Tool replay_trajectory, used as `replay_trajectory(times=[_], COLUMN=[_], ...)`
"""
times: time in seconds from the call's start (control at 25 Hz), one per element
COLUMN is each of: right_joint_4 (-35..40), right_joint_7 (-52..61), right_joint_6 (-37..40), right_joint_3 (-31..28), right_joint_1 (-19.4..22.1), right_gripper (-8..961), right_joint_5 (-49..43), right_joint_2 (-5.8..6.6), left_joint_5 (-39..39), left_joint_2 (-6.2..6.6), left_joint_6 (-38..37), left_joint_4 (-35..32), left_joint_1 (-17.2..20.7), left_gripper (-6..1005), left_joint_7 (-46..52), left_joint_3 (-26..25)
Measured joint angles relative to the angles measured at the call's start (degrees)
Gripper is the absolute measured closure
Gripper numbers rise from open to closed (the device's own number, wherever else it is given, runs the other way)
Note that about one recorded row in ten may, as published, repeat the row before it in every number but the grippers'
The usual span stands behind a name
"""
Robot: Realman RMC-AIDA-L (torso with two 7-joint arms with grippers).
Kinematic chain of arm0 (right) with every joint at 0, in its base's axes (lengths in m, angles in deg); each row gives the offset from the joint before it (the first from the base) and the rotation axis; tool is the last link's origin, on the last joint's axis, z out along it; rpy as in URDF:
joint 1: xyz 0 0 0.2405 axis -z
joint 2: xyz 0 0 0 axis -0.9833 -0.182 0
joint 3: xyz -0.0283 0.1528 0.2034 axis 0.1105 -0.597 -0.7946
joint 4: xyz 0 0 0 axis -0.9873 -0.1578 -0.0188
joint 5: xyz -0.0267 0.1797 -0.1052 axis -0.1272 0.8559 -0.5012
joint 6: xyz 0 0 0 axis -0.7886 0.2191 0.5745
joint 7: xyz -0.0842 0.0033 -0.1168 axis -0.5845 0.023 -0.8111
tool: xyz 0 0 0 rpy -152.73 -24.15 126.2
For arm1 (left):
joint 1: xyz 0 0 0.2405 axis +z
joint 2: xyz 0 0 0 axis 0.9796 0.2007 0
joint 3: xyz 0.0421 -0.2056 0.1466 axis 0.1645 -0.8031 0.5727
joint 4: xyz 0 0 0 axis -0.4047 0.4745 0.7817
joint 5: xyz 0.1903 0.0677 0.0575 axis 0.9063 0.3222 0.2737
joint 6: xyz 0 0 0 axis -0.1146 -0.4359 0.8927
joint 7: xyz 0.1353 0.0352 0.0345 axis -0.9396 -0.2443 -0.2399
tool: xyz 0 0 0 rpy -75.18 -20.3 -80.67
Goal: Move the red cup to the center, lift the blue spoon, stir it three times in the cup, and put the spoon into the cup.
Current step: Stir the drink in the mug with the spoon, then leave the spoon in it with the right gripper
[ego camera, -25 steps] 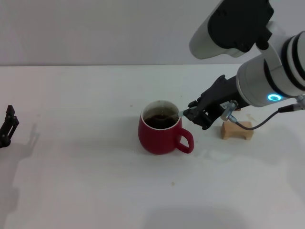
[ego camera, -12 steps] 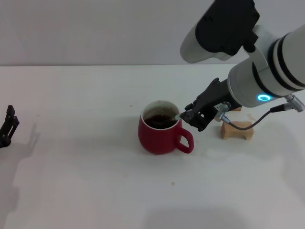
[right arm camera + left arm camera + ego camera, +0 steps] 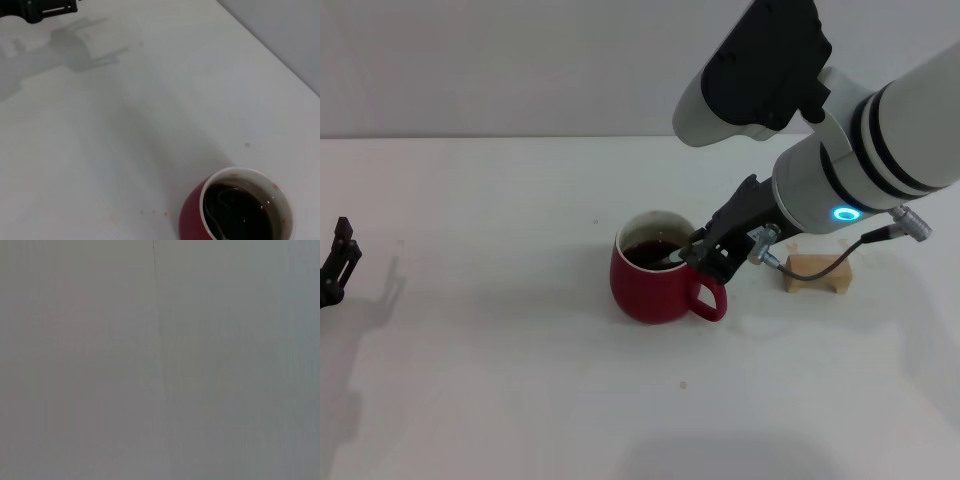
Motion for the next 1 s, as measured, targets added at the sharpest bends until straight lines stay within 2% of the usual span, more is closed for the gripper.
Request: replay_trajectory(times=[0.48,1.0], right_joint_4=[2.4,1.9], right_joint_7=[-1.2,-1.5], right_joint_6=[1.9,0.2], right_joint_3=[-1.8,-3.8], right_joint_1=[-1.2,0.3], right_gripper=[763,759], right_joint_5=[-0.4,-1.5], right_joint_2=[0.16,0.35], left_joint_5=[0.0,0.0], left_joint_2=[0.0,0.0], left_joint_6=[-0.1,0.2], left_joint_4=[-0.1,-0.1], left_joint_1=[0.0,-0.2], left_gripper=[147,147], left_joint_7=[0.1,0.0], left_joint_3=[0.0,0.3])
